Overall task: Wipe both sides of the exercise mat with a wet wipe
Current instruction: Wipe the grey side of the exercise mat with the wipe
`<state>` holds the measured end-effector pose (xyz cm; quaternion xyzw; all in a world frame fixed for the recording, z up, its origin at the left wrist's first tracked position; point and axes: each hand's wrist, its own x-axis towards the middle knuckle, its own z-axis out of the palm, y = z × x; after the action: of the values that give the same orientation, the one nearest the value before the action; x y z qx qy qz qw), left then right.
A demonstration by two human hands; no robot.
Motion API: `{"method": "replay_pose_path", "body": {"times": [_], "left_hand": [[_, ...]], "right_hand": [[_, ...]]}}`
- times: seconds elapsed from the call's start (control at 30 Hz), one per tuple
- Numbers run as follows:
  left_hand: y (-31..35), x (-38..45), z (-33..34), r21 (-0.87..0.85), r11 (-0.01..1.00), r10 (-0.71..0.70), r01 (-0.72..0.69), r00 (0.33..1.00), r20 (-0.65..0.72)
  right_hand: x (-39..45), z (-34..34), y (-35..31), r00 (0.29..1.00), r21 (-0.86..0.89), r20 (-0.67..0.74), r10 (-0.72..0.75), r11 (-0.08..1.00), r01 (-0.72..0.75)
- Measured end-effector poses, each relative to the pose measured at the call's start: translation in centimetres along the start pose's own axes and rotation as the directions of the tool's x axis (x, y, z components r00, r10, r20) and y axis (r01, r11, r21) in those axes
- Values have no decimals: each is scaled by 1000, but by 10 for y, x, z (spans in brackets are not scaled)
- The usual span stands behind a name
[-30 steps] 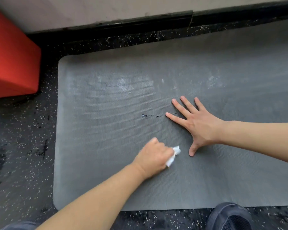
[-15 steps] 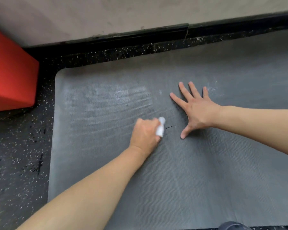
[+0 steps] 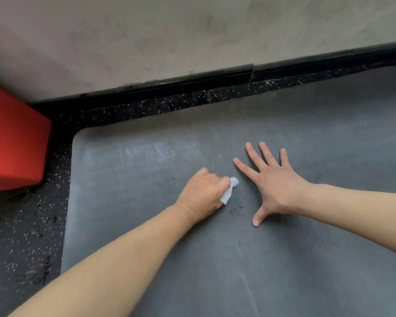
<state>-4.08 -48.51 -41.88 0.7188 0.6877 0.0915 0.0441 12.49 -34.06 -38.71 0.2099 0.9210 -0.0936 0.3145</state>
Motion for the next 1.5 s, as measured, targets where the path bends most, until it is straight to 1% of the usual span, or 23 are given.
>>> {"method": "replay_pose_path", "body": {"times": [0.03,0.1,0.13,0.2,0.27,0.3,0.33,0.4,0.43,0.47,0.5,0.57,0.6,0.63,0.67,0.7,0.73,0.77,0.8,0.9,0.93,1.23,1.5], "left_hand": [[-18,8,-4,4,980,-199,200,979,-41],[-35,16,-13,-55,825,-565,563,815,-130],[-28,18,-13,-82,797,-604,598,788,-120],[3,22,-9,-111,933,-350,343,936,-48],[17,20,1,-71,997,-42,40,999,-28],[4,25,-2,-63,997,-44,42,999,-30],[-15,34,-5,-44,986,-164,161,984,-69],[-51,45,-11,-36,847,-530,530,838,-133],[-59,46,-10,-67,769,-638,636,757,-140],[-56,46,-7,-125,745,-667,655,734,-129],[-43,47,-6,-175,793,-604,584,791,-100],[-16,43,6,-168,964,-218,204,974,-67],[-18,43,9,-127,990,-57,52,998,-32],[-32,48,7,-90,995,-49,49,999,5],[-52,56,5,-61,981,-186,187,982,11],[-69,64,0,-69,908,-415,412,909,-30],[-82,69,-5,-121,770,-636,626,766,-87],[-87,71,-7,-201,629,-776,751,620,-116],[-84,72,-6,-249,574,-816,780,569,-100],[-70,68,7,-218,786,-607,578,788,-99],[-72,65,8,-227,817,-559,530,824,-88],[-85,59,17,-246,848,-507,469,853,-120],[-85,63,8,-285,820,-518,496,855,-1]], "right_hand": [[0,0,0,1000,5,3,2,1000,-2],[0,1,1,1000,11,-1,3,1000,-3],[0,1,2,1000,16,-4,2,1000,-2],[0,2,2,1000,21,-14,0,1000,0],[-2,2,2,999,8,-41,-9,1000,9],[-2,0,4,998,13,-56,-14,1000,15],[-1,-6,7,997,27,-74,-10,1000,12],[8,-23,17,993,67,-117,30,998,-22],[16,-31,23,989,93,-131,63,994,-51],[24,-38,29,987,122,-130,96,989,-80],[31,-42,35,987,138,-111,119,985,-103],[41,-41,40,990,126,-54,130,984,-123],[43,-39,40,991,112,-38,125,986,-120],[43,-36,39,992,102,-27,122,988,-118],[44,-36,39,993,94,-18,119,989,-117],[44,-38,39,993,88,-4,117,989,-116],[44,-40,39,993,84,16,116,990,-117],[45,-43,38,993,85,35,116,989,-119],[45,-44,38,992,85,50,116,989,-120],[46,-46,38,991,71,79,108,991,-113],[46,-48,40,990,68,90,105,991,-112],[50,-51,40,985,60,140,98,992,-107],[46,-61,36,978,70,156,138,986,-150]]}}
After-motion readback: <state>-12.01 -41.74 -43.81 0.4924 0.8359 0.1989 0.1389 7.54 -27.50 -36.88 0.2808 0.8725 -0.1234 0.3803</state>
